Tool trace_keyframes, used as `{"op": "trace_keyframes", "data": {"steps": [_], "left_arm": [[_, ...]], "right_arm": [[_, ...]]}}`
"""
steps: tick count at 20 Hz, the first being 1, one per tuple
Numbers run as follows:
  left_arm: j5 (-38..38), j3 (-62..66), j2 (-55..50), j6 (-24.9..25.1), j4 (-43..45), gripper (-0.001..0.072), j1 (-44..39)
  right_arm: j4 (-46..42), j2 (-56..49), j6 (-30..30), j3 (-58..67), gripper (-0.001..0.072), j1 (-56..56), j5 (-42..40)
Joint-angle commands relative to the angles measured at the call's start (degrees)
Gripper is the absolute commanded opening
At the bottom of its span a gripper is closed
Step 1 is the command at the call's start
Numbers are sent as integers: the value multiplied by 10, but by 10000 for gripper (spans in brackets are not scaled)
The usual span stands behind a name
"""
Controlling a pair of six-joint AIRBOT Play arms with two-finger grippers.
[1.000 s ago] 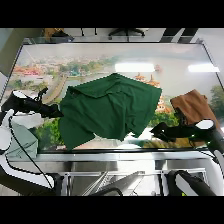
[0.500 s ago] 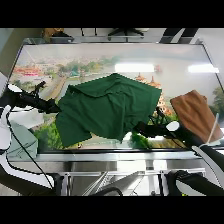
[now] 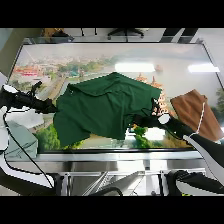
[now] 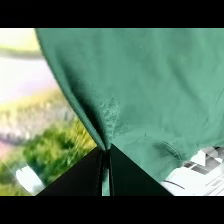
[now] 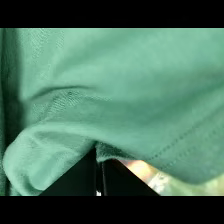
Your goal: Fold the shirts.
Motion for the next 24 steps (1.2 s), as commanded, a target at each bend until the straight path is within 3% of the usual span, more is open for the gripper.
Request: {"op": "trace_keyframes", "data": {"steps": [1, 6, 10, 14, 18, 21, 24], "left_arm": [[-14, 0, 35, 1, -68, 20, 18], [0, 18, 211, 27, -298, 19, 53], [36, 123, 365, 23, -404, 19, 85], [141, 231, 507, 10, -349, 19, 158], [143, 293, 552, -35, -228, 19, 205], [110, 252, 523, -36, -231, 20, 154], [121, 151, 454, -33, -199, 19, 34]], "right_arm": [[12, 27, -28, 58, 26, -6, 55], [12, 133, -84, 275, 25, -101, 176], [11, 164, -110, 527, 25, -190, 262], [-44, 164, -110, 711, 25, -238, 274], [-66, 157, -104, 744, 25, -240, 310], [-66, 105, -91, 732, 24, -240, 395], [-65, 30, -88, 676, 24, -240, 416]]}}
